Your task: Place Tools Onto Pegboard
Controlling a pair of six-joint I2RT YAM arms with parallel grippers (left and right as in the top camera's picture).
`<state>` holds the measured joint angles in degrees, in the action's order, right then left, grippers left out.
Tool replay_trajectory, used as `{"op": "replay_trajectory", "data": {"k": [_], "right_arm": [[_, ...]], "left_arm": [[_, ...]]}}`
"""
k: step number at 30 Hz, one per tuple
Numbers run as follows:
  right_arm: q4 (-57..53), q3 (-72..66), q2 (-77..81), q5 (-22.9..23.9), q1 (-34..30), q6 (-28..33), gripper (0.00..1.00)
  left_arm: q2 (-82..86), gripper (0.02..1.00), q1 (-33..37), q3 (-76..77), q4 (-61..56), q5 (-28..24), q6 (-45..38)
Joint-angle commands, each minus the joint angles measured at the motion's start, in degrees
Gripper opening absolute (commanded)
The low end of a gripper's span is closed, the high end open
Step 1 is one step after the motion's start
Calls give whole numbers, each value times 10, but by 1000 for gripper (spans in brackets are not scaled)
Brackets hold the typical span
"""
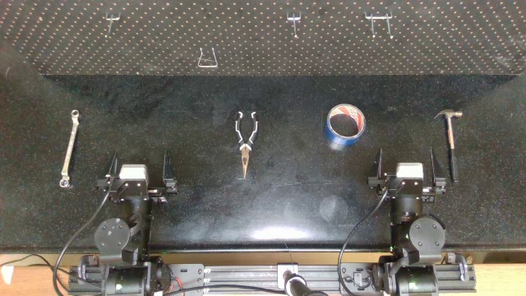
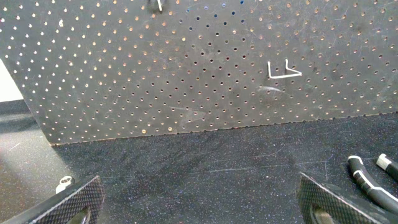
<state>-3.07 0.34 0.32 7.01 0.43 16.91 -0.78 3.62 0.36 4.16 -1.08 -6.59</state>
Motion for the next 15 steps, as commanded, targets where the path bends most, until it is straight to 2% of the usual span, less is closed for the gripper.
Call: {"op": "replay_trajectory", "data": {"k": [1, 15], "right_arm": [[-5, -1, 0, 11, -2, 6, 976], [-5, -1, 0, 11, -2, 5, 976]], "left_arm": [[6, 993, -3, 0, 5, 11, -10], [-27, 996, -2, 34, 6, 11, -9]]}}
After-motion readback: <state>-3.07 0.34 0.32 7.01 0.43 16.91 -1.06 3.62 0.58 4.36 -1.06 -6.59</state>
